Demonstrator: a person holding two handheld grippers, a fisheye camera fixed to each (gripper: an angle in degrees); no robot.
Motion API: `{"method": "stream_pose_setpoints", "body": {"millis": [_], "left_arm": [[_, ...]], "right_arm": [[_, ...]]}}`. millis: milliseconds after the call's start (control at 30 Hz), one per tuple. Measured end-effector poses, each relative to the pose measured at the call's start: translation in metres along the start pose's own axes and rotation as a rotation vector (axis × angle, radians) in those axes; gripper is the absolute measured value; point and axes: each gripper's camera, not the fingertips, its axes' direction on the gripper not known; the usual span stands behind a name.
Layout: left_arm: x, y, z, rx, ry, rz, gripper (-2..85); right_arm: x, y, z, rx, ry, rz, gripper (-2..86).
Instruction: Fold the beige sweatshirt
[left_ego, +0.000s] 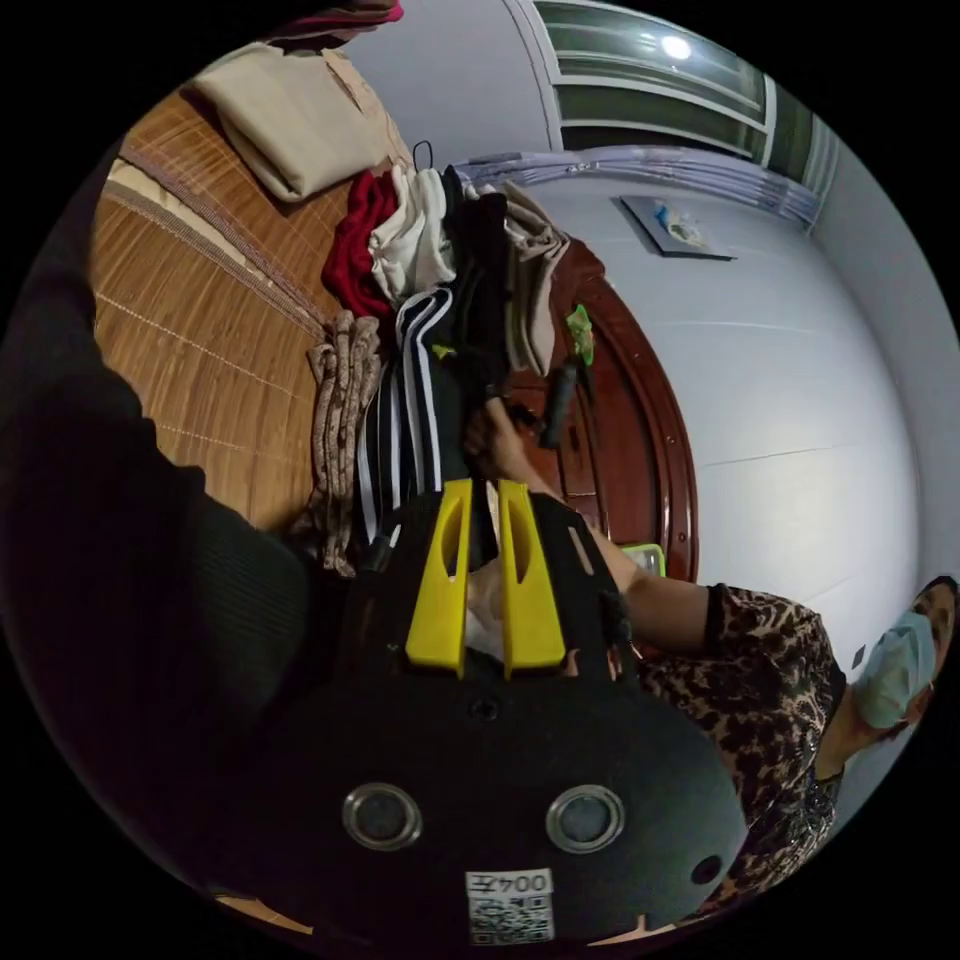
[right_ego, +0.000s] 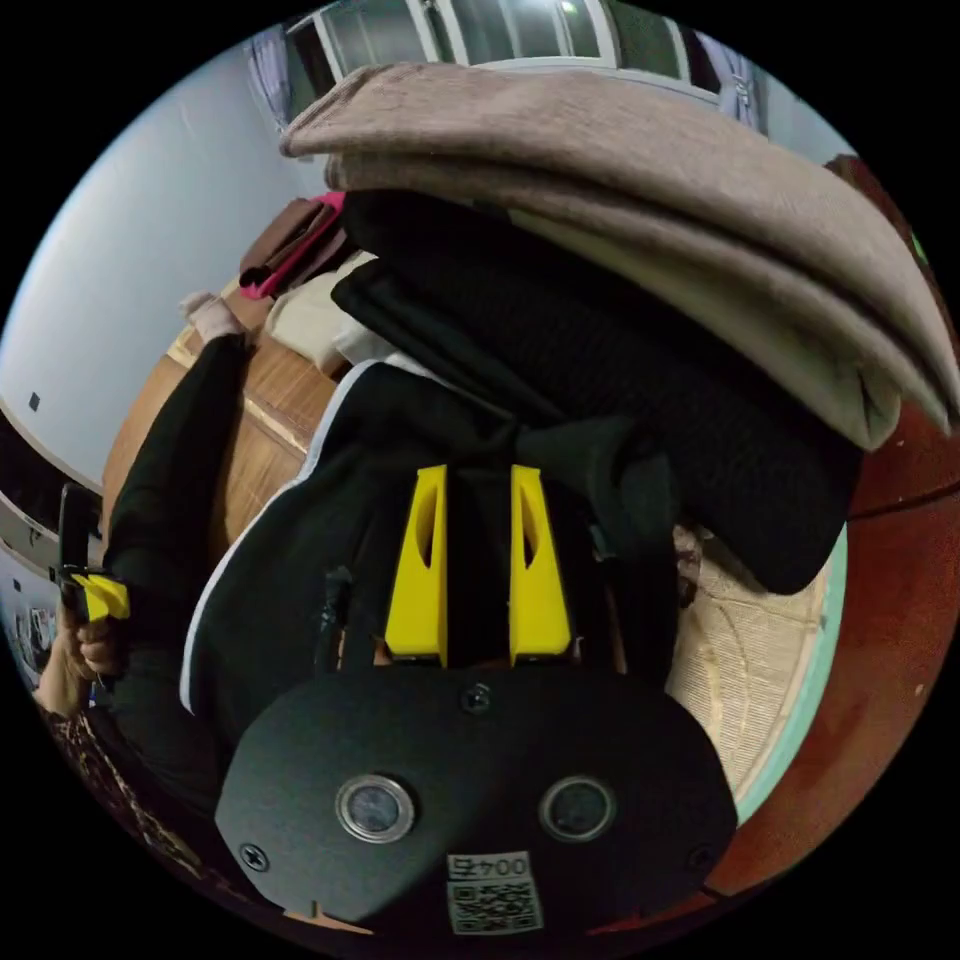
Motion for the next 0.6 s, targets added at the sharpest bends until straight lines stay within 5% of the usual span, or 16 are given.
{"method": "stream_pose_setpoints", "body": {"millis": [467, 600], "left_arm": [[0.018, 0.04, -0.024, 0.044, 0.024, 0.07, 3.4], [0.027, 0.064, -0.042, 0.133, 0.069, 0.153, 2.8]], "right_arm": [[0.007, -0.006, 0.029, -0.018, -0.129, 0.116, 10.1], [-0.048, -0.002, -0.011, 0.201, -0.01, 0.033, 11.5]]}}
